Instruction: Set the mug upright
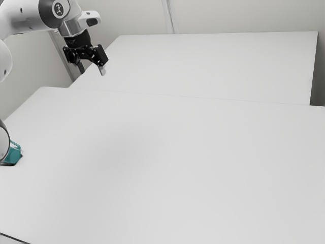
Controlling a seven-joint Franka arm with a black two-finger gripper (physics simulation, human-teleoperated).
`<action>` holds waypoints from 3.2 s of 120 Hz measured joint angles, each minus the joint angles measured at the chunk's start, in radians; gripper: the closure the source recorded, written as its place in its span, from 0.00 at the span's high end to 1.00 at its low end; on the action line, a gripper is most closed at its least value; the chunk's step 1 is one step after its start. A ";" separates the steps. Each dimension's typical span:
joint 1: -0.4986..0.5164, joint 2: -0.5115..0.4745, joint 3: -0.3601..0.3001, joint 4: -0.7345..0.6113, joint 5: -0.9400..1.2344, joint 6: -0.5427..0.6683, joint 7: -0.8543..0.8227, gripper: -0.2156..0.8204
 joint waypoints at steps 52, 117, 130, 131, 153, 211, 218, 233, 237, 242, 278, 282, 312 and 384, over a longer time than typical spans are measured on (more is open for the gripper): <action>0.006 -0.005 0.009 -0.009 -0.014 -0.024 0.001 0.79; 0.435 0.016 0.267 -0.024 -0.442 -0.221 0.275 0.79; 0.546 0.101 0.263 0.018 -0.508 -0.267 0.360 0.79; 0.551 0.109 0.263 0.024 -0.512 -0.270 0.366 0.79; 0.765 0.334 0.137 0.264 -0.590 -0.330 0.488 0.79; 1.117 0.677 -0.068 0.482 -0.615 -0.315 0.701 0.79; 1.120 0.707 -0.068 0.512 -0.615 -0.303 0.719 0.79; 1.137 0.754 -0.067 0.567 -0.617 -0.278 0.754 0.79; 1.144 0.756 -0.067 0.570 -0.618 -0.274 0.762 0.79; 1.154 0.756 -0.067 0.572 -0.619 -0.270 0.772 0.79; 1.195 0.778 -0.092 0.574 -0.624 -0.226 0.830 0.79; 1.195 0.788 -0.100 0.574 -0.624 -0.216 0.835 0.79; 1.195 0.822 -0.134 0.572 -0.650 -0.139 0.864 0.79; 1.193 0.810 -0.152 0.507 -0.658 -0.182 0.898 0.37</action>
